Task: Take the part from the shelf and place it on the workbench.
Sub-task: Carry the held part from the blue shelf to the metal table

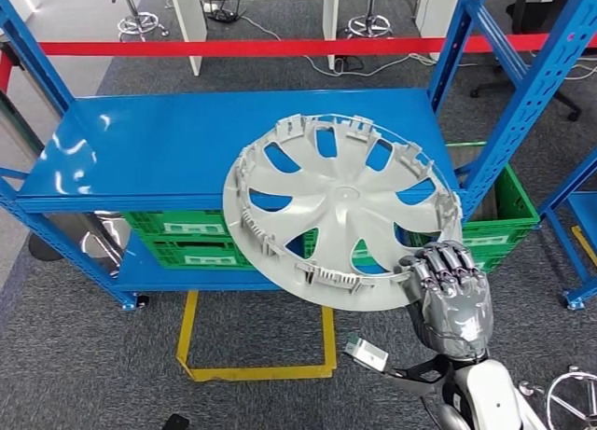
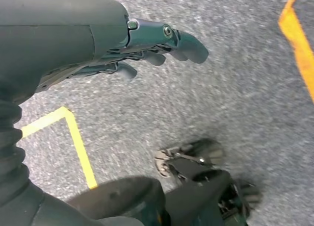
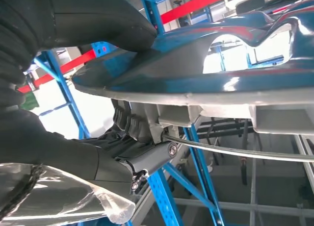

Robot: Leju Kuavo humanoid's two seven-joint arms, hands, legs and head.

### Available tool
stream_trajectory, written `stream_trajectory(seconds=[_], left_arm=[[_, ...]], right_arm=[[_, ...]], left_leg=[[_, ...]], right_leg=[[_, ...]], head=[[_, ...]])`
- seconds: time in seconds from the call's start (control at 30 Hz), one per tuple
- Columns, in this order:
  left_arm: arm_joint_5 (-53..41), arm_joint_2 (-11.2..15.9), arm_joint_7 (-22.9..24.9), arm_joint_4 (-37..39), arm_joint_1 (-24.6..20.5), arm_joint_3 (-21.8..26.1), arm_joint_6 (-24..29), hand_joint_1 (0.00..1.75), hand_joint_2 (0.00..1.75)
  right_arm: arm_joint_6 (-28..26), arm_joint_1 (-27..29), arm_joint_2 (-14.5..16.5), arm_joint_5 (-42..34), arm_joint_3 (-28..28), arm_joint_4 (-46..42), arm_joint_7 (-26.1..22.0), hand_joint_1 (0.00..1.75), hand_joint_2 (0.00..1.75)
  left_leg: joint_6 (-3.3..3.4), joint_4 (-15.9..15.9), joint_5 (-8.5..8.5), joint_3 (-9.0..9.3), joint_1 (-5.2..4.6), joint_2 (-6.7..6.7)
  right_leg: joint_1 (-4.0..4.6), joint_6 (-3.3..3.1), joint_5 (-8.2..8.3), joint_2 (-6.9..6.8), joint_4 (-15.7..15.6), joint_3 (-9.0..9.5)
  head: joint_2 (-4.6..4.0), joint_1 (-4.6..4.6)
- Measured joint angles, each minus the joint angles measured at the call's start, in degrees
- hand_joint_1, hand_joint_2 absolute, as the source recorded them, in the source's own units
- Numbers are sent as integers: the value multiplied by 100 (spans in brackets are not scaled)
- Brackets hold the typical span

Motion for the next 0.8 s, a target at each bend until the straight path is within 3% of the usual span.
stream_trajectory(seconds=[0.03,0.1,0.13,0.17,0.2,0.23,0.27,0.3,0.33,0.4,0.47,0.5,0.53,0.6,0.63,0.67,0.73,0.8], left_arm=[[-4,-1,0,1,7,11,6,0,175],[-13,-1,0,1,8,33,20,0,175],[-18,-4,0,1,10,44,25,0,175],[-24,-9,0,1,11,57,28,0,175],[-31,-13,0,1,14,71,31,0,175],[-38,-18,0,1,16,81,31,0,175],[-43,-21,0,1,19,91,32,0,175],[-47,-21,0,1,21,96,33,0,175],[-49,-21,0,1,22,100,34,0,175],[-51,-20,0,1,24,116,40,0,175],[-52,-17,0,2,39,132,45,0,175],[-52,-13,1,2,52,137,47,0,175],[-52,-10,2,3,64,141,47,0,175],[-52,-13,4,3,70,151,48,0,175],[-52,-18,3,3,64,158,48,0,175],[-52,-23,3,3,58,165,49,0,175],[-55,-27,2,3,52,175,52,0,175],[-65,-27,2,3,49,180,65,0,175]], right_arm=[[9,8,0,-14,-27,0,-9,175,175],[28,23,0,-32,-75,0,-33,175,175],[36,34,0,-34,-91,0,-49,175,175],[41,49,0,-34,-106,0,-60,175,175],[44,61,0,-33,-118,0,-73,175,175],[46,69,0,-32,-127,0,-79,175,175],[47,71,0,-31,-137,0,-84,175,175],[48,66,0,-30,-143,-1,-86,175,175],[49,62,0,-29,-148,-5,-86,175,175],[50,67,0,-29,-157,-13,-85,175,175],[51,77,0,-29,-160,-16,-85,175,175],[52,77,0,-29,-161,-17,-84,175,175],[53,77,0,-29,-161,-18,-83,175,175],[55,82,0,-32,-162,-21,-82,175,175],[56,85,0,-34,-163,-22,-82,175,175],[63,89,0,-37,-168,-22,-80,175,175],[84,106,0,-55,-191,-24,-74,175,175],[108,146,0,-92,-238,-37,-68,175,175]], left_leg=[[26,-28,81,-63,14,13],[58,-27,214,-230,24,27],[61,-18,281,-323,26,30],[52,-8,346,-416,29,33],[38,8,410,-513,36,36],[16,36,469,-618,49,38],[-12,79,521,-720,62,38],[-42,141,562,-820,64,35],[-76,210,598,-906,64,31],[-140,297,687,-1005,56,24],[-204,314,744,-1043,73,16],[-239,371,640,-1067,85,11],[-274,520,426,-1101,96,6],[-329,1121,-202,-1196,114,3],[-345,1482,-434,-1231,120,3],[-351,1768,-530,-1227,123,3],[-326,1837,-350,-1009,124,2],[-233,1196,-103,-484,107,-12]], right_leg=[[-2,24,-206,8,162,-78],[-18,66,-786,15,783,-263],[-27,90,-972,15,1139,-322],[-35,115,-1004,14,1390,-326],[-43,139,-899,13,1489,-263],[-56,163,-717,12,1398,-107],[-74,185,-557,10,1133,137],[-91,208,-503,9,723,472],[-98,202,-554,15,300,779],[-85,140,-733,24,-187,1068],[-71,26,-717,15,-198,976],[-72,-30,-668,7,-192,928],[-80,-81,-610,-3,-193,875],[-78,-140,-476,-11,-185,761],[-72,-146,-409,-14,-173,694],[-64,-147,-345,-15,-155,613],[-47,-143,-237,-17,-104,418],[-28,-133,-147,-16,-66,269]], head=[[0,6],[0,15],[0,16],[0,16],[0,16],[0,17],[0,17],[0,21],[0,20],[0,23],[0,25],[0,23],[0,14],[0,-2],[0,-6],[0,-6],[0,-8],[0,-7]])
